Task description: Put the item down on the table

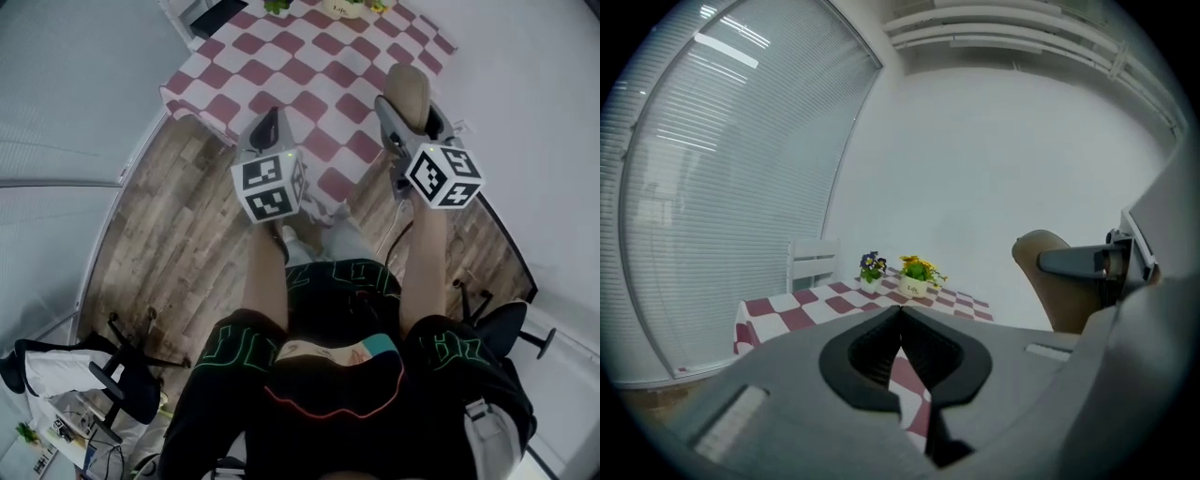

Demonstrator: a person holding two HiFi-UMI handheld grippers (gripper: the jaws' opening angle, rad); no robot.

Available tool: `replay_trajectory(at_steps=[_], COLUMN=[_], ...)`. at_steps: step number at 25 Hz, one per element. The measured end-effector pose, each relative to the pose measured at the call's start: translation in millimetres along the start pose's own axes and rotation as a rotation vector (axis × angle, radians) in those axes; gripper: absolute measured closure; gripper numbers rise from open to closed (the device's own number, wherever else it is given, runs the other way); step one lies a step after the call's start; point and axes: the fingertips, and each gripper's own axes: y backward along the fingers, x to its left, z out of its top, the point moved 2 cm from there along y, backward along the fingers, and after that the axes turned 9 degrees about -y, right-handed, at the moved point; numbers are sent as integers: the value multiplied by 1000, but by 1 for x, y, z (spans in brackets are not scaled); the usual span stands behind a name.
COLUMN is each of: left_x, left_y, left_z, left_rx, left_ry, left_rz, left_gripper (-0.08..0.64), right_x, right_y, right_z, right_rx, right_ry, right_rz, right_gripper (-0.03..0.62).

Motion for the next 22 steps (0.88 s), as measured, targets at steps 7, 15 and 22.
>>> replay_trajectory(at_steps=[7,15,22], left_x=[17,-38,-38], left_y=[-35,-109,-122], left_z=[39,52,15], left_rx=[-54,-10,112], left_ry=[-2,-43,-31], left_rz=[133,148,247], left_gripper=[550,551,549], right_x=[-13,-105,-139], right_y=[-52,-98,-153], right_z=[35,63,14], right_rx=[-8,19,155], right_ry=[31,-24,-120], right_rz=[136,186,238], right_gripper=[250,250,250])
